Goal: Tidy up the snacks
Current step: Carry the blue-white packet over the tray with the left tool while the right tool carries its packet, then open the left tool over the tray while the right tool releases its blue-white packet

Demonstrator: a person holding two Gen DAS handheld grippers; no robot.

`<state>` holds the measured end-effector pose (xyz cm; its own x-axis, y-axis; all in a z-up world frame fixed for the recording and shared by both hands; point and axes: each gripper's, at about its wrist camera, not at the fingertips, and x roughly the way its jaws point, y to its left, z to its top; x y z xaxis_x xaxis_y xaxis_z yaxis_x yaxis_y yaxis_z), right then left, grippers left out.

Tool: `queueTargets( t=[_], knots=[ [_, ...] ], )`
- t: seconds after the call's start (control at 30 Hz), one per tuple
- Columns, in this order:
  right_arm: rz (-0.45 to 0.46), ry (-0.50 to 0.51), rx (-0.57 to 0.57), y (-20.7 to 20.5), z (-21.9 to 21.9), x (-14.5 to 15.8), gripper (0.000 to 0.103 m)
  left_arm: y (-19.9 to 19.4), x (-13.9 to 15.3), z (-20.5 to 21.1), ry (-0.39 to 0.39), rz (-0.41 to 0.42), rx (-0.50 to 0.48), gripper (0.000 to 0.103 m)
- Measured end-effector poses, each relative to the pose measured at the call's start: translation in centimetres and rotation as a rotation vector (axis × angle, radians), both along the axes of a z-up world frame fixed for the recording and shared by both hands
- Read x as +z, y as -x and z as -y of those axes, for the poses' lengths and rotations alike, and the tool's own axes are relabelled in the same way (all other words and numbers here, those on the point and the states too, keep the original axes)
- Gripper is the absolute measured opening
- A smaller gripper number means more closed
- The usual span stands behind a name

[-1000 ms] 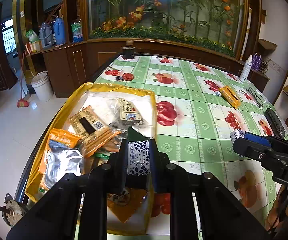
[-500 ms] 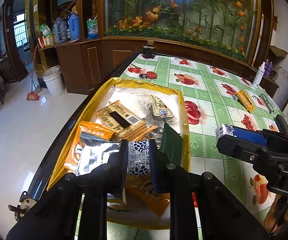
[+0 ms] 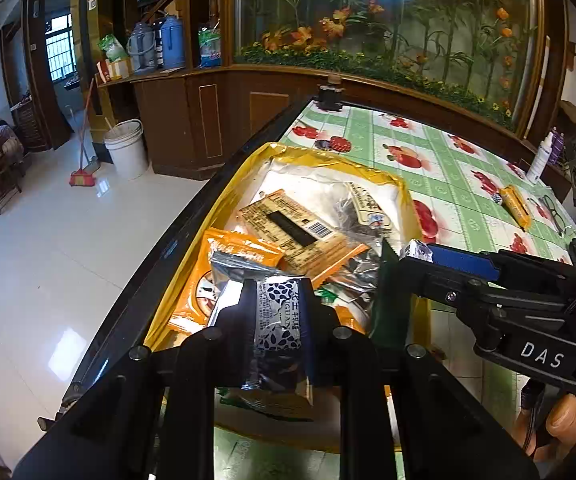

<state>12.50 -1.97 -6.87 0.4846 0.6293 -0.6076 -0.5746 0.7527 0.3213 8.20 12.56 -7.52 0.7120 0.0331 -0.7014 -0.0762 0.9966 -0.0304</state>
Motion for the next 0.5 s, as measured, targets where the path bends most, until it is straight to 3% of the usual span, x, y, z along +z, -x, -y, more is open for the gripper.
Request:
queueTargets(
  t=[0.4, 0.43, 0.5],
  knots=[
    [-0.004, 0.028, 0.012, -0.8, -1.5, -0.7, 0.039, -0.5, -0.6, -0.2, 0.003, -0.024, 0.015, 0.019],
    [-0.006, 0.03, 0.011, -0.9, -1.5, -0.8, 0.039, -0.6, -0.6, -0.2, 0.003, -0.025, 0.016, 0.02],
    [-0.009, 0.032, 0.004, -1.1, -1.4, -0.9, 0.039, -0.5, -0.5, -0.1, 0.005, -0.024, 0.017, 0.033]
  ],
)
